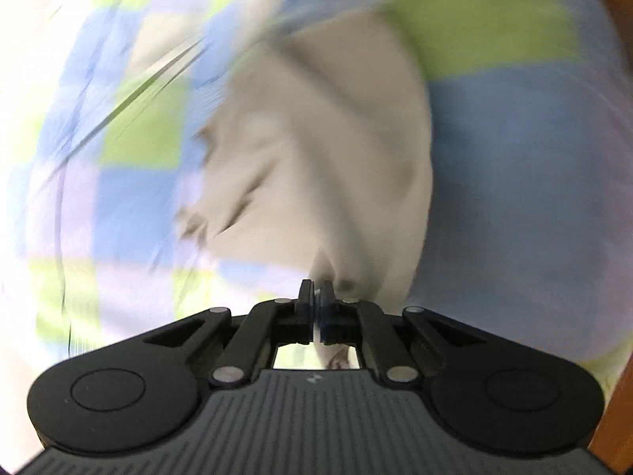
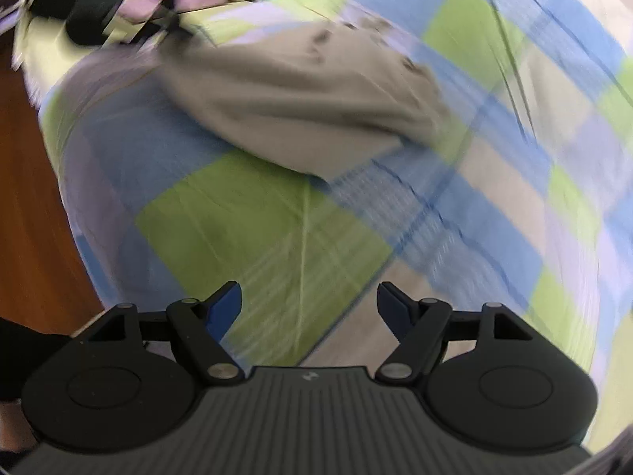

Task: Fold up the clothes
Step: 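Lay the shirt flat on the checked blanket and open both grippers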

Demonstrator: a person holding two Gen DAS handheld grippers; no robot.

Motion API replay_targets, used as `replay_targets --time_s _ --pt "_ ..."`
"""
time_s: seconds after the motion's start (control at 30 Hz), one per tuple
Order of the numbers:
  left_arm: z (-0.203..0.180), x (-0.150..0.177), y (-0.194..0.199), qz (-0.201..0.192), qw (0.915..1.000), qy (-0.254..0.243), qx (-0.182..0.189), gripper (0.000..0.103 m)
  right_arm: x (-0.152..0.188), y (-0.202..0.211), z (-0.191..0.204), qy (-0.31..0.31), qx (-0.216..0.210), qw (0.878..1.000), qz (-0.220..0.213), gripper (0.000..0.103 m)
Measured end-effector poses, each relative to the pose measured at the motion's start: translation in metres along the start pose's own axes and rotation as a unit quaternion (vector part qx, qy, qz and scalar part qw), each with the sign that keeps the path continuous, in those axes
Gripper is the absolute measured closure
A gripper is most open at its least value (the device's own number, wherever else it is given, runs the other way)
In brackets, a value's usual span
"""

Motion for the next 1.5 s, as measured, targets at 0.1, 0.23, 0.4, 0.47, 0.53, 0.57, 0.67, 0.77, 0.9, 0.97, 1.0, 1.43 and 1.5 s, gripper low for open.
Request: replay_targets --time_s 0.1,0.23,0.4,0.47,0.53,0.57,0.67,0.77,0.9,0.97,1.0,1.43,1.5 --pt "0.015 0.006 -0.003 -0.006 0.9998 -0.017 -0.01 0.101 -0.024 -0.02 0.01 0.036 0.018 0.999 -0.026 0.037" --pt "0.034 0.004 0.001 -0.02 0.9997 0.006 0.008 0.101 -0.059 -0.048 0.018 0.051 0.062 0.995 -0.063 0.04" --pt "0.044 0.013 -0.006 -0.033 0.9989 0.027 0.018 0.101 -0.083 -0.089 0.027 0.073 0.131 0.986 -0.071 0.044" --pt "0.046 0.02 -0.007 -0.03 0.9986 0.04 0.021 0.101 -0.086 -0.108 0.024 0.079 0.165 0.981 -0.066 0.08" --pt "0.047 0.024 -0.011 -0.021 0.9982 0.051 0.022 0.101 -0.086 -0.116 0.01 0.071 0.16 0.983 -0.054 0.103" --pt "0.049 0.022 -0.013 -0.022 0.9981 0.054 0.021 0.101 -0.087 -0.115 0.002 0.066 0.16 0.984 -0.053 0.103" --pt "0.057 0.01 0.0 -0.033 0.9953 0.087 0.026 0.101 -0.094 -0.077 -0.039 0.074 0.205 0.973 -0.069 0.103" --pt "0.056 -0.007 0.03 -0.043 0.9893 0.131 0.047 0.101 -0.095 -0.013 -0.072 0.123 0.221 0.963 -0.088 0.103" --pt "0.02 -0.03 0.077 -0.03 0.9822 0.168 0.079 0.101 -0.067 0.039 -0.063 0.194 0.171 0.963 -0.078 0.103" --pt "-0.018 -0.037 0.09 0.005 0.975 0.195 0.107 0.101 -0.042 0.05 -0.043 0.219 0.129 0.965 -0.07 0.103" --pt "-0.036 -0.039 0.092 0.02 0.9736 0.198 0.112 0.1 -0.028 0.048 -0.032 0.224 0.109 0.966 -0.064 0.103" --pt "-0.131 0.0 0.109 0.214 0.9388 0.227 0.146 0.09 0.065 0.042 0.015 0.051 -0.116 0.992 -0.006 0.056" --pt "-0.114 -0.002 0.11 0.208 0.9293 0.27 0.142 0.09 0.071 0.042 -0.012 -0.051 -0.132 0.99 -0.004 0.056"
Point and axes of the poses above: each gripper's, at about its wrist camera, not at the fingertips, and y roughly against the way its jaws point, z to its left, x to its underside, the point moved 7 cm from there along -y, roughly the way its jaws point, and after that the axes turned 6 degrees about y, right-handed, at the moved point
